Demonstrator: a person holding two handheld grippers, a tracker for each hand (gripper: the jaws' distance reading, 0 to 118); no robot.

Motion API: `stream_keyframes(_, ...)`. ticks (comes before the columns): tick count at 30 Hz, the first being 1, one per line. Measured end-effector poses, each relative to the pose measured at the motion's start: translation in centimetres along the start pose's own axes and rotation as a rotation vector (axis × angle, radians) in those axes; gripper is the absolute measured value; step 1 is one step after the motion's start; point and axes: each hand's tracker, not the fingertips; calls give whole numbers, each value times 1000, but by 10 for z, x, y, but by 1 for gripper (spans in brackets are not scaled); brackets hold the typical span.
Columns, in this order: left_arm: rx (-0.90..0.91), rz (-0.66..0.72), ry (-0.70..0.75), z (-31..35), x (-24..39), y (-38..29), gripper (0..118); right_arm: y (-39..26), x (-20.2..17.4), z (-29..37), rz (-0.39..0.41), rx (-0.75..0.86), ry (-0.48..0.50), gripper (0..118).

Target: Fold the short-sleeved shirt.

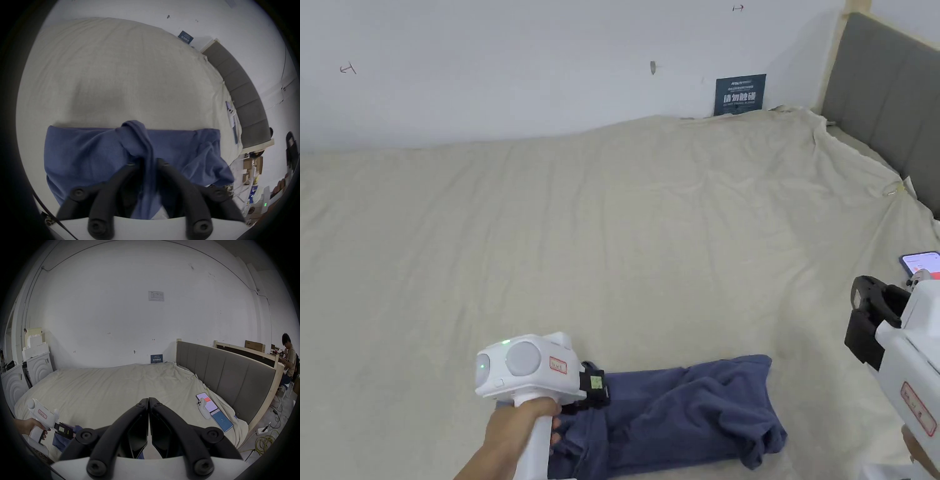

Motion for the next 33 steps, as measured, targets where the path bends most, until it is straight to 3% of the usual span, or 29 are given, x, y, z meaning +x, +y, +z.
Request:
stream_keyframes(1,-12,-11,9,-2,1,-1,71,0,0,0,5,-2,-2,0)
stream_keyframes(3,5,-27,39,2,4,-2,99,1,2,1,8,-5,-2,0)
stream_keyframes(13,312,-98,53,106,-16,-9,99,10,0,4,-10,10,1,0)
stream_keyframes(14,349,-102,80,114,-20,-12,97,10,0,4,-12,14,0,0)
stream_keyframes(16,438,-120,148,133,-30,-19,72,13,0,4,-17,22,0,0)
stream_keyframes(19,530,-151,156,143,-48,-30,52,14,0,4,-26,30,-1,0)
stream_keyframes(21,545,-184,164,140,-55,-38,11,15,0,4,-30,31,1,0)
stream_keyframes(24,546,-207,231,123,-59,-48,1,16,0,4,-29,31,2,0)
stream_keyframes(33,394,-176,201,47,-50,-70,0,10,10,4,-37,16,-13,0)
